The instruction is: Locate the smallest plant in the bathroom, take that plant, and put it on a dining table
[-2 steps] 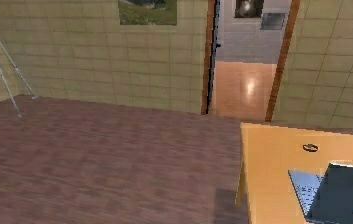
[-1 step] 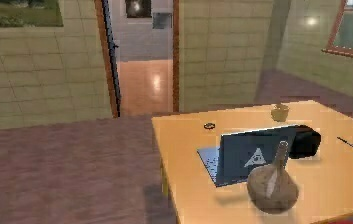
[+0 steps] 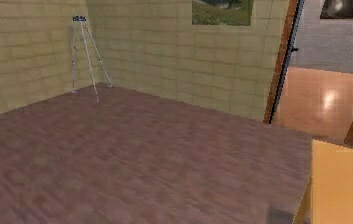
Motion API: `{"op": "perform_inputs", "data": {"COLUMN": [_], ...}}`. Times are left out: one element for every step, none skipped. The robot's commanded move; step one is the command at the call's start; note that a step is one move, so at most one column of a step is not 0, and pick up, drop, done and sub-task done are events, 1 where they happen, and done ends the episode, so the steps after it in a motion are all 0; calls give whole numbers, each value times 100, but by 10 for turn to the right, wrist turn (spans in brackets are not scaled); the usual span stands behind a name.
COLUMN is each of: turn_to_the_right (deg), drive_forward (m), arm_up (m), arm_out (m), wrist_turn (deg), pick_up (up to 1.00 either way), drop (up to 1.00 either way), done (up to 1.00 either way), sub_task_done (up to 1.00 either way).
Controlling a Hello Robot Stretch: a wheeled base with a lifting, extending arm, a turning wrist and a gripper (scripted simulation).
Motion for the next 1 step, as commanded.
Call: {"op": "perform_inputs", "data": {"turn_to_the_right": [-180], "drive_forward": [0], "arm_up": [0], "arm_out": [0], "wrist_turn": [0], "pick_up": [0], "drop": [0], "done": [0], "sub_task_done": [0]}}
